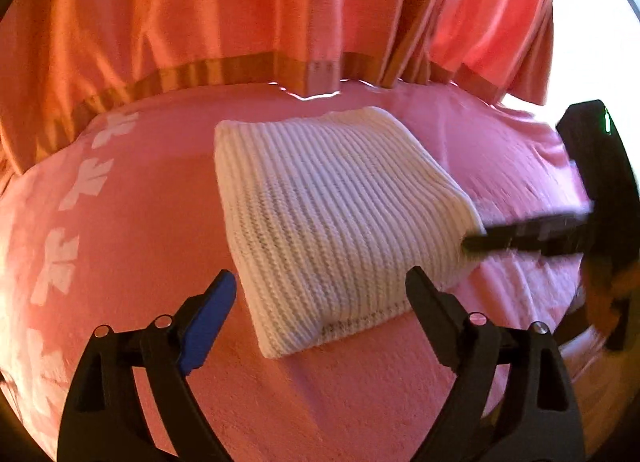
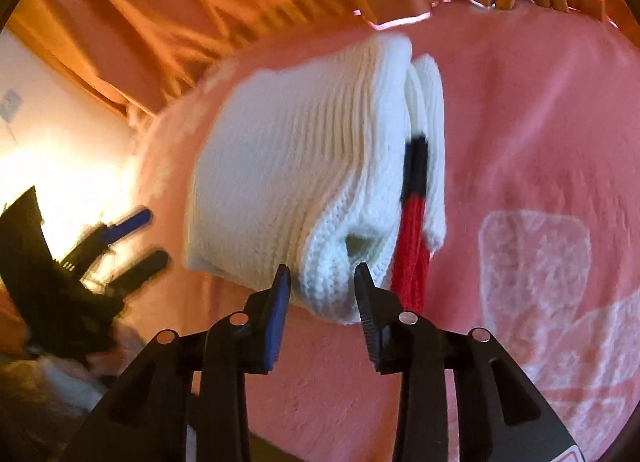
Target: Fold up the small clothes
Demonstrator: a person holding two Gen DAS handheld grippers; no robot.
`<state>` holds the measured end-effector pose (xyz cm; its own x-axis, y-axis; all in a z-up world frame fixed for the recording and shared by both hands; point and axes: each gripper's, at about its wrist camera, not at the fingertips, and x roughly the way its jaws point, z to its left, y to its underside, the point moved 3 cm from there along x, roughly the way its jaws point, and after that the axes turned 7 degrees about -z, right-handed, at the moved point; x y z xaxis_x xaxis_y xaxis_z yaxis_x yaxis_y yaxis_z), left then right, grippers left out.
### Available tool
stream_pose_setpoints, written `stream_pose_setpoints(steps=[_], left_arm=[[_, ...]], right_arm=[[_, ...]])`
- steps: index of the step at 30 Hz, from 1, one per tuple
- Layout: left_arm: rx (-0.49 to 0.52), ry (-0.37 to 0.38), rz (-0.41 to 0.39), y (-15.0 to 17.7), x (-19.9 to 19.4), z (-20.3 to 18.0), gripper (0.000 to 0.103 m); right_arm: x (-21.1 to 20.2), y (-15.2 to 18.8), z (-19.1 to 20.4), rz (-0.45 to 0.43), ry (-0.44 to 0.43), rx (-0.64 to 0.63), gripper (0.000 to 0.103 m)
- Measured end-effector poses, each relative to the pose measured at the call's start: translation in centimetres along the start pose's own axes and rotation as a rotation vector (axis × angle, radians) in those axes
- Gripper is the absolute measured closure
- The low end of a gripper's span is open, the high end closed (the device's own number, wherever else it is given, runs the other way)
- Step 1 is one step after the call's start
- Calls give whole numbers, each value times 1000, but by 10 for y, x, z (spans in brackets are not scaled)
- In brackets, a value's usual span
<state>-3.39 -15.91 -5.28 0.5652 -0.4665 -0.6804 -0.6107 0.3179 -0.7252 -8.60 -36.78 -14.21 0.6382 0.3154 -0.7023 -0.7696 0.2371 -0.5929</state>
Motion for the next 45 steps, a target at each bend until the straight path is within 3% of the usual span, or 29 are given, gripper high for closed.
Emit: stream_pose_setpoints(steps=[1, 6, 10, 12, 16, 19, 25, 27, 29, 30, 33, 37, 40, 42, 45], left_arm=[[-13, 0, 6, -2, 2, 2, 19], [1, -77, 32, 1, 13, 6, 19], [41, -159, 128, 21, 41, 14, 19], [39, -157, 167, 27, 48, 16, 19], [18, -135, 59, 3, 29, 15, 17], [-5, -108, -43, -22, 20, 12, 14], [-29, -103, -42, -35, 43, 11, 14], [-23, -119, -12, -29, 56, 10, 14], [-17, -127, 28, -20, 68, 11, 14], [-17, -129, 47, -15, 73, 11, 14], [-15, -129, 66, -9, 79, 8, 14], [-14, -137, 55, -10, 74, 8, 14], [-26, -133, 54, -10, 70, 9, 14], [-23, -140, 54, -9, 70, 9, 14], [-22, -150, 63, -8, 73, 7, 14]], right_arm=[[3, 0, 2, -6, 16, -12, 93], [-29, -4, -6, -55, 106, -78, 93], [17, 18, -25, 124, 163, -100, 93], [9, 10, -20, 95, 158, -104, 91], [-43, -26, -22, -102, 74, -16, 86], [-58, -65, -8, -200, 120, -62, 86], [-3, -115, 20, -171, 117, -137, 90], [22, -117, 17, -128, 130, -130, 97], [50, -117, 4, -89, 206, -143, 103], [68, -116, -15, -57, 283, -141, 103], [64, -117, -28, -57, 228, -36, 103], [23, -105, 11, -128, 176, -99, 101], [22, -64, 21, -47, 173, -143, 101], [45, -42, 18, 52, 264, -188, 103], [39, -34, 22, 45, 256, -202, 103]])
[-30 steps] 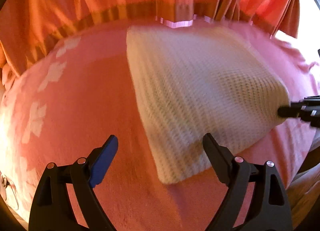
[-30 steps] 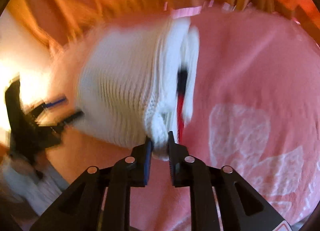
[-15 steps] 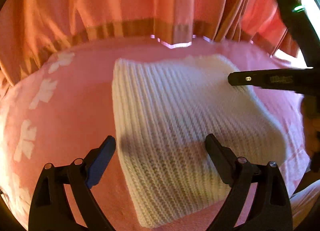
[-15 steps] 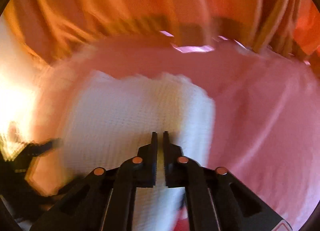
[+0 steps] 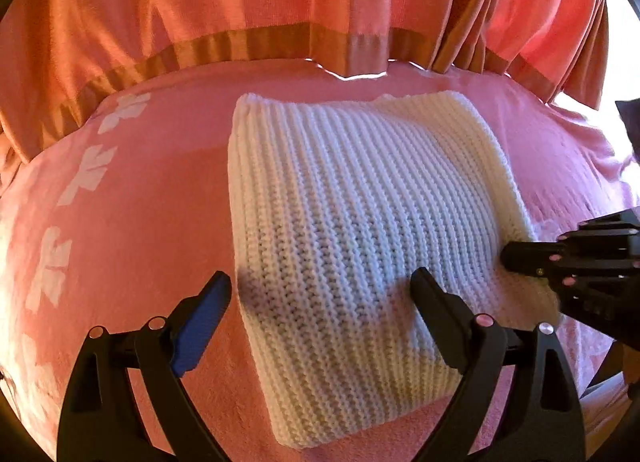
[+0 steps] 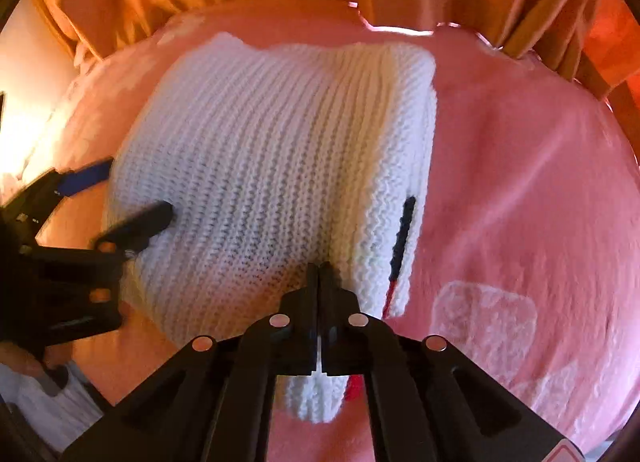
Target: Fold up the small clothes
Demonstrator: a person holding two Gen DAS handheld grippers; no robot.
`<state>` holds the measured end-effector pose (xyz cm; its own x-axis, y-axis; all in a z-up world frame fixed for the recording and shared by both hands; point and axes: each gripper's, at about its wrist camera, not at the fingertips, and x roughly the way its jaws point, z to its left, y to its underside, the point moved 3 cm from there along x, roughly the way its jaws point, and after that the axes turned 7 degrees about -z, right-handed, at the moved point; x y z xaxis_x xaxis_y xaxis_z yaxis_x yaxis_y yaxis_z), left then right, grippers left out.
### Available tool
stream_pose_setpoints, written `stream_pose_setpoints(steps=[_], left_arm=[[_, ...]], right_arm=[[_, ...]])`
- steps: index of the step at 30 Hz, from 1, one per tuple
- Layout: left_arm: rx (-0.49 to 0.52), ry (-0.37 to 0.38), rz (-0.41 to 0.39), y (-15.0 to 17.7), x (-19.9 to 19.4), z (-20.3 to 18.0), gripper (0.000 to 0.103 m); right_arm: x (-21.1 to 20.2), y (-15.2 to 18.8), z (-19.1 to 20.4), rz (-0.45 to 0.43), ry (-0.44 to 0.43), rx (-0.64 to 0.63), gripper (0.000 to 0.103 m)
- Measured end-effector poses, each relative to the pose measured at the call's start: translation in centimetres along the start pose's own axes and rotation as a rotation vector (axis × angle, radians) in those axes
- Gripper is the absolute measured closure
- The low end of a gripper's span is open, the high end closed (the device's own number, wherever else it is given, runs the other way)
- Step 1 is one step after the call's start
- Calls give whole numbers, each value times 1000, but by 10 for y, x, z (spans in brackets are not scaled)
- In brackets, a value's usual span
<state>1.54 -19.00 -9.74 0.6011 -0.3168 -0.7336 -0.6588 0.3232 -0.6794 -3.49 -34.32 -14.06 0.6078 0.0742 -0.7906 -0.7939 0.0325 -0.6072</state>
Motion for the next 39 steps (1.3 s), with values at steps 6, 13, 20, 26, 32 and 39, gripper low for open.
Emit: stream_pose_setpoints(steps=[6, 13, 20, 26, 32, 39], left_arm=[[4, -18, -7, 2, 0, -4, 14], [-105, 71, -22, -6, -13, 7, 14], [-345, 126, 17, -28, 8, 58, 11], [-486, 199, 101, -17, 43, 71, 11], [-495, 293, 145, -14, 64, 55, 13], [-377, 300, 75, -43, 31, 36, 57]], right_arm=[[-6, 25, -10, 30, 1, -20, 103], [-31, 8, -26, -97, -112, 95, 96], [-5, -23, -75, -135, -97, 284, 44], [49, -23, -70, -42, -165, 368, 32], [67, -16, -68, -25, -283, 468, 42], [21, -24, -64, -119, -309, 452, 69]])
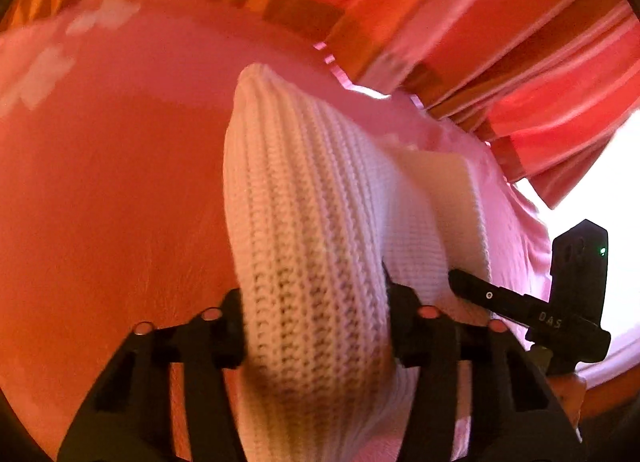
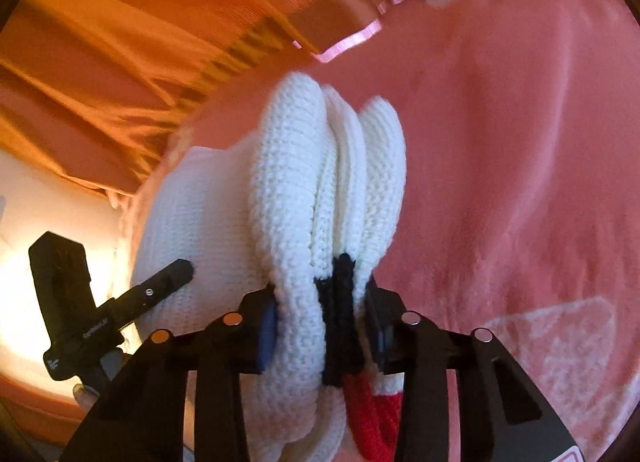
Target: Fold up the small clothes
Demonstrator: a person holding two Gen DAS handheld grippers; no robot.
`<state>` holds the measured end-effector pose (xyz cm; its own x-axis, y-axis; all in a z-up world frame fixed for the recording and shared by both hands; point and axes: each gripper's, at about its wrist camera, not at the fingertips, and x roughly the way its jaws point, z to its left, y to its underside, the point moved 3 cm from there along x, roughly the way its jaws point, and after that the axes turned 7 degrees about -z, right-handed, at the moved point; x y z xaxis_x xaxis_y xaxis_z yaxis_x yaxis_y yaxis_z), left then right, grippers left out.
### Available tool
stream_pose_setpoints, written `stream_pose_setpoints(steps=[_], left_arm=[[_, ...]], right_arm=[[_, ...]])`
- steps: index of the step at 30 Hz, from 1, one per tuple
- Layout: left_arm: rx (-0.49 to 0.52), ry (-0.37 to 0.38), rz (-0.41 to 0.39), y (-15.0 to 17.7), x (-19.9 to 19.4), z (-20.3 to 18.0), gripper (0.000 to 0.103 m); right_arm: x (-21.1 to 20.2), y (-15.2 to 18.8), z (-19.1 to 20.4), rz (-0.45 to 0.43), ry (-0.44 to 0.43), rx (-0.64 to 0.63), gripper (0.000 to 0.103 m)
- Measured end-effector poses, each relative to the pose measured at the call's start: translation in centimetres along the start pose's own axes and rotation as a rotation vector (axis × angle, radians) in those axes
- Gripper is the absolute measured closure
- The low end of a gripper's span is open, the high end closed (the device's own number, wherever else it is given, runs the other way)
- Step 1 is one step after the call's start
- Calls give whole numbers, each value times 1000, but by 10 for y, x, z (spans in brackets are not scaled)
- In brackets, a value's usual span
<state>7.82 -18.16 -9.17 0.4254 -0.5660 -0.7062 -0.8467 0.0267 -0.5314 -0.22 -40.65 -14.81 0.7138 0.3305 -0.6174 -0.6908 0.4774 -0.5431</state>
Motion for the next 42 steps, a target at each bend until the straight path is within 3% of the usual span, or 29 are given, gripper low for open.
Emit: stream_pose_setpoints(steps=[5, 10, 14, 18, 21, 24, 27, 30, 32, 33, 34, 35, 36, 38, 39, 40, 42], left_arm=[[118, 101, -84, -9, -54, -53, 57], [237, 197, -219, -23, -143, -104, 57], [321, 210, -345, -42, -213, -129, 55], [354, 181, -463, -62, -275, -125, 53], [339, 139, -505, -74, -298, -101, 52], [308, 83, -513, -83, -293, -68, 49], [256, 26, -471, -87, -256, -21, 49], [159, -18, -374, -82, -185, 39, 46], [63, -124, -297, -70, -125, 88, 42], [46, -198, -267, -63, -108, 104, 44], [41, -327, -208, -55, -89, 120, 48], [63, -362, -176, -52, -82, 123, 48], [121, -372, -167, -51, -83, 119, 47], [203, -403, -248, -51, -99, 105, 41], [225, -412, -307, -51, -113, 98, 32], [229, -408, -343, -49, -122, 92, 28], [220, -396, -341, -52, -116, 92, 27]], right_arm=[[-76, 1, 25, -141, -31, -54, 69], [-175, 2, 79, -354, -91, -137, 69], [-230, -3, 146, -468, -142, -259, 68], [-244, -11, 200, -517, -209, -345, 68], [-224, -21, 229, -499, -255, -375, 67], [-179, -24, 240, -433, -268, -384, 66], [-114, -26, 226, -320, -248, -336, 66], [-28, -26, 194, -177, -205, -284, 62], [39, -12, 159, -48, -105, -287, 60], [60, -7, 142, -4, -35, -278, 66], [77, -1, 121, 32, 71, -252, 72], [79, 4, 111, 42, 128, -232, 80], [72, 3, 110, 25, 113, -219, 82], [42, 1, 130, -73, 35, -276, 85], [33, 3, 142, -109, 24, -319, 85], [27, 6, 152, -122, 5, -346, 85], [29, 16, 171, -93, -48, -387, 91]])
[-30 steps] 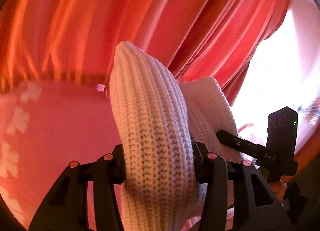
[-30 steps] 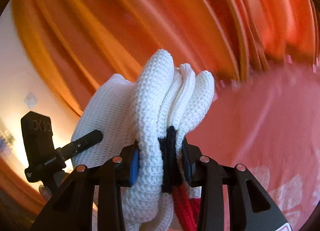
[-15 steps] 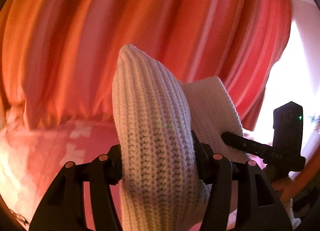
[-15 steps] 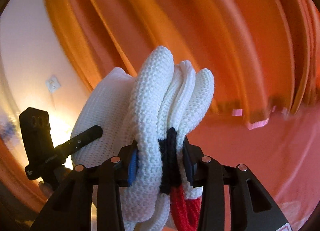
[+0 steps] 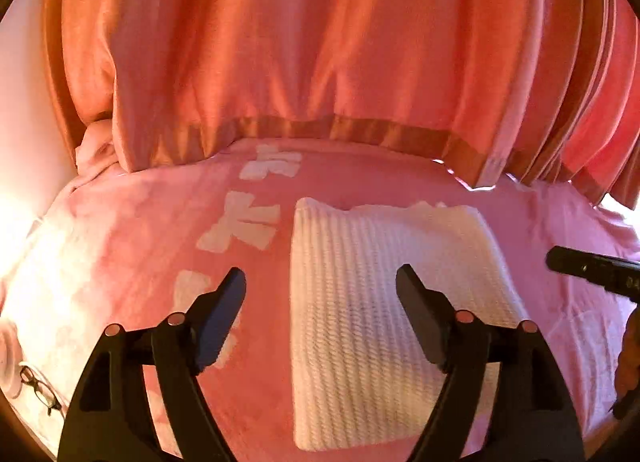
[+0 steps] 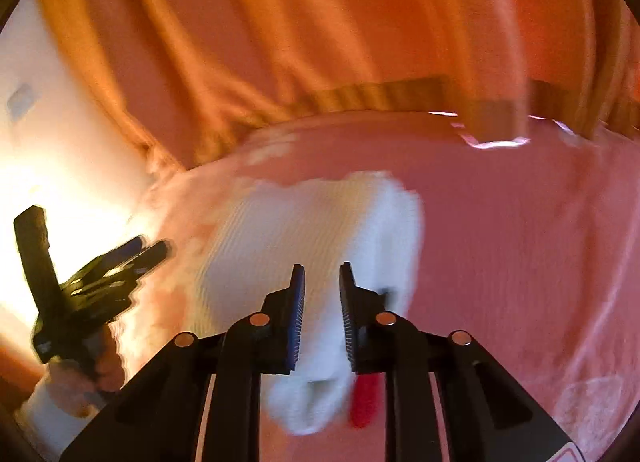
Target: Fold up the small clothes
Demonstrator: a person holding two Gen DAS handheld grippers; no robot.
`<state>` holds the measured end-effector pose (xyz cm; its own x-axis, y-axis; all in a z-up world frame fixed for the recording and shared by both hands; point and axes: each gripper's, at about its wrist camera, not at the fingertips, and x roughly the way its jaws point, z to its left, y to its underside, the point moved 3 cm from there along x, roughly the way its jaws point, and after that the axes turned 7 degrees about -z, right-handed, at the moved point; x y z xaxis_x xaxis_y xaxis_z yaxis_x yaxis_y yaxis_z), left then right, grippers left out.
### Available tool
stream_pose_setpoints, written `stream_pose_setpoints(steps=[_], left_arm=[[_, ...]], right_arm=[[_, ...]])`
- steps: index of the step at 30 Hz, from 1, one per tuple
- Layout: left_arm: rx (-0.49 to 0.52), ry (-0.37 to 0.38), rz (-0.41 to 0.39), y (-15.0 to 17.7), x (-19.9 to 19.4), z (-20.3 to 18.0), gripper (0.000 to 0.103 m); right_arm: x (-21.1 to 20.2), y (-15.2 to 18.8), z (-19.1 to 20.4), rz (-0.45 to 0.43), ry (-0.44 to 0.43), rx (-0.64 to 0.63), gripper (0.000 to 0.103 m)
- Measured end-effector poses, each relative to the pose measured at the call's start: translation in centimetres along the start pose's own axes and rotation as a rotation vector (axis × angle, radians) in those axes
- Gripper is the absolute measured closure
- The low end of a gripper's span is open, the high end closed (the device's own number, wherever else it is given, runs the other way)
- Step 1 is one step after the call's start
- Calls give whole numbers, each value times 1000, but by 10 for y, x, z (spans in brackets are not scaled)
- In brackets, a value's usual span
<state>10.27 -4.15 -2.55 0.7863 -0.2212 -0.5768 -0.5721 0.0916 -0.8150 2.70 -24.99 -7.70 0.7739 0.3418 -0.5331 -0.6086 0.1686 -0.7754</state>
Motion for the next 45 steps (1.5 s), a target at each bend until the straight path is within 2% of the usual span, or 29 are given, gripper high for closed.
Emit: stream_pose_setpoints(steps=[2, 3, 5, 7, 10, 12, 14, 15, 16, 18, 22, 24, 25, 27, 29, 33, 36, 41, 45], left_arm=[[7, -3, 40, 9, 5, -6, 28], [29, -25, 75, 16, 12, -8, 28], [66, -49, 110, 30, 24, -14, 28], [113, -100, 137, 44, 33, -17, 28], [122, -115, 139, 53, 33, -18, 28], [133, -120, 134, 53, 27, -22, 28], [137, -125, 131, 54, 24, -24, 28], [141, -122, 132, 53, 23, -26, 28], [141, -126, 129, 52, 21, -28, 28], [133, -120, 109, 48, 16, -31, 28], [96, -101, 84, 41, 3, -39, 28], [89, -101, 62, 40, -7, -44, 26], [88, -105, 49, 40, -12, -46, 20], [81, -114, 24, 44, -22, -50, 13], [69, -116, 1, 51, -33, -55, 9], [86, -145, -43, 68, -51, -63, 9], [79, -163, -44, 85, -61, -64, 8], [42, -184, -18, 106, -67, -58, 8], [69, -220, -36, 112, -70, -55, 8]], right_arm=[[15, 11, 16, 59, -10, -56, 93], [28, 20, 20, 117, 28, -104, 94], [60, 45, -3, 246, 163, -144, 103], [56, 43, -15, 238, 135, -70, 103], [28, 28, 6, 151, 121, -133, 102], [31, 38, 11, 184, 107, -167, 103], [53, 53, -6, 257, 206, -202, 103], [52, 51, -8, 258, 194, -170, 103], [45, 49, -6, 248, 179, -139, 103], [21, 35, 7, 158, 151, -152, 102], [-15, 29, 19, -13, 195, -175, 91], [-20, 38, 18, -45, 255, -193, 68], [-24, 45, 15, -59, 288, -188, 63], [-27, 51, 13, -82, 322, -157, 40], [-34, 60, 12, -102, 336, -126, 32], [-44, 80, 13, -138, 380, -109, 23], [-49, 96, 16, -148, 421, -136, 22], [-48, 113, 14, -123, 435, -124, 22], [-49, 119, 10, -117, 443, -112, 22]])
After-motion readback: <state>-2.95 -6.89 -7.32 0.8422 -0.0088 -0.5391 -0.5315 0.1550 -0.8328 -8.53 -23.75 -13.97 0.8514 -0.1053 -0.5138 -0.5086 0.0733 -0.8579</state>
